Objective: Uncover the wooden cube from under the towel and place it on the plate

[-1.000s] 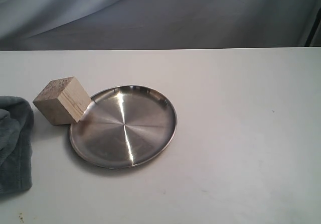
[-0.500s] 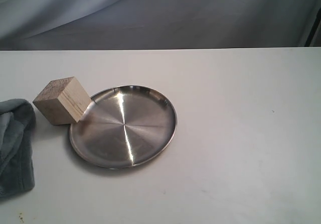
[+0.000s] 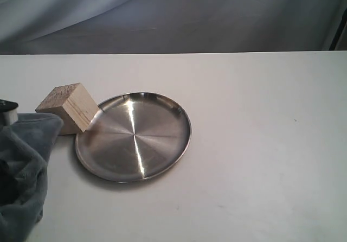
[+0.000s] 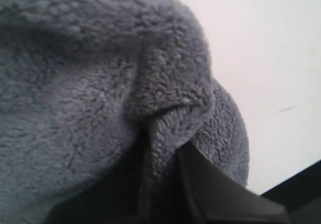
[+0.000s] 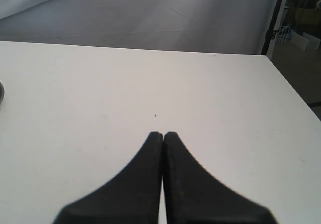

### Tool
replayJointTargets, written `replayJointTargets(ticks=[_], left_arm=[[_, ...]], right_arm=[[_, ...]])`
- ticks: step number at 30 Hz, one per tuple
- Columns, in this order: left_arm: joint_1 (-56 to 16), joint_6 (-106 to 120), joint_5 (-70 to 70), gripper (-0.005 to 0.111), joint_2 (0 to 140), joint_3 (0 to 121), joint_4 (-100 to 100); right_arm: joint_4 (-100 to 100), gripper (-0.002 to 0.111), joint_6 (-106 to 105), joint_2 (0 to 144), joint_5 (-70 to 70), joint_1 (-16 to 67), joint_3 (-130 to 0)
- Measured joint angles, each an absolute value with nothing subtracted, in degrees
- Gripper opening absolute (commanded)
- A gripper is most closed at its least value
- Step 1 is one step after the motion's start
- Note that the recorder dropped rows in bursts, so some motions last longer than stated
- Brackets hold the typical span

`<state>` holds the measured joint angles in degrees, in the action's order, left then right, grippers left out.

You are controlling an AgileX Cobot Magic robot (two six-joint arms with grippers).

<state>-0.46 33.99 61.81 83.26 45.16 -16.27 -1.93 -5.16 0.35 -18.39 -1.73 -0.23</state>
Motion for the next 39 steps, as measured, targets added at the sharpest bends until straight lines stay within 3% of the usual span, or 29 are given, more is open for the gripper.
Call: replayJointTargets(ticks=[5, 8, 10, 13, 15, 39], left_arm=[[-1.5, 35.3, 59.0, 0.001, 83.5, 42.3, -21.4], [-1.6, 36.0, 57.3, 0.009, 83.5, 41.0, -22.3], [-1.6, 36.0, 56.1, 0.03, 83.5, 39.7, -22.3], [-1.6, 36.1, 55.8, 0.085, 83.5, 39.4, -22.1], [-1.6, 36.1, 55.8, 0.104, 83.5, 39.4, -22.1], [-1.6, 34.8, 69.8, 0.104, 83.5, 47.4, -33.2]], right_arm=[[-1.9, 0.0, -5.2, 0.3, -18.4, -1.7, -0.2], [-1.9, 0.0, -5.2, 0.3, -18.4, -1.7, -0.2], [-1.9, 0.0, -5.2, 0.3, -18.4, -1.7, -0.2], [-1.9, 0.0, -5.2, 0.3, -18.4, -1.7, -0.2], [-1.9, 0.0, -5.2, 0.3, -18.4, -1.7, -0.2], [-1.9, 0.0, -5.2, 0.3, -18.4, -1.7, -0.2]])
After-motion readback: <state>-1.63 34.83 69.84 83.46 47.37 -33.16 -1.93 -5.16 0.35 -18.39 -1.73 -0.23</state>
